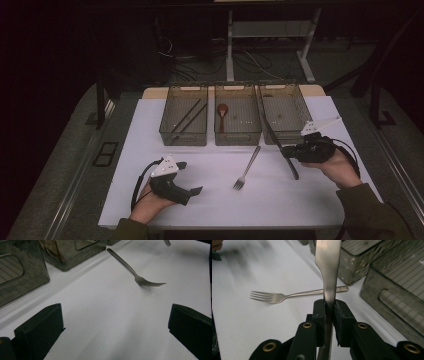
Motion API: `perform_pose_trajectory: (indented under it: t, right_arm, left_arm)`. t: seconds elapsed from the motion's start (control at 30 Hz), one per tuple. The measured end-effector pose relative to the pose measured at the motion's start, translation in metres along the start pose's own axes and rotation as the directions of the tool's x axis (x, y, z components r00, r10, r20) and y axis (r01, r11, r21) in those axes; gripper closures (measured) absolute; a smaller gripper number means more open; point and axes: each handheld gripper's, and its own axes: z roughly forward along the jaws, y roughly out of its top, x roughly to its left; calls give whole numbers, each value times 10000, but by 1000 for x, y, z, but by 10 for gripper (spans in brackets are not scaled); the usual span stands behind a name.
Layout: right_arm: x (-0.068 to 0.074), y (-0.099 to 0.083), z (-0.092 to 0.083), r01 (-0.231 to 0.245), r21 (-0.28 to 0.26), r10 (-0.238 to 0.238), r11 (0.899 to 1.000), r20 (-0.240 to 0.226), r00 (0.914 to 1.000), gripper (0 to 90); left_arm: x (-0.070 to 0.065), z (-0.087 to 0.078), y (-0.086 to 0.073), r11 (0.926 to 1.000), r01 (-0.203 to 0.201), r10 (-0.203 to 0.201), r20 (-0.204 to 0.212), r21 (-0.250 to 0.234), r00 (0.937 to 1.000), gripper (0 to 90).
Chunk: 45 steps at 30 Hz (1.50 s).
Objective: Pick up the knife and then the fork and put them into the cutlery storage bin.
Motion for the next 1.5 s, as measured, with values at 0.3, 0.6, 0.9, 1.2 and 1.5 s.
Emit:
perform_pose_trajectory:
  t: [0.3, 0.6, 0.9, 1.2, 1.5]
  right_arm:
    - [-16, 9, -12, -322, -689, 357, 9971, 508, 9981, 790]
    - [-30, 27, -25, -551, -1493, 686, 9873, 873, 9938, 790]
    - [-47, 54, -33, -553, -1800, 830, 9821, 1503, 9851, 790]
    - [-82, 75, -32, -857, -1894, 1313, 9781, 2427, 9612, 789]
    - [-113, 75, -15, -1265, -1728, 1725, 9768, 2848, 9429, 789]
  left_arm:
    - [1, 0, 0, 9999, 114, -115, 33, 69, 9999, 0]
    - [-2, 2, 1, 9999, -7, 7, 29, 126, 10000, 0]
    - [-1, 1, 1, 10000, 35, -35, 18, -16, 10000, 0]
    - [-2, 1, 2, 9999, -100, 100, -4, 44, 10000, 0]
    - [-2, 1, 1, 9999, -116, 115, 12, 56, 9999, 0]
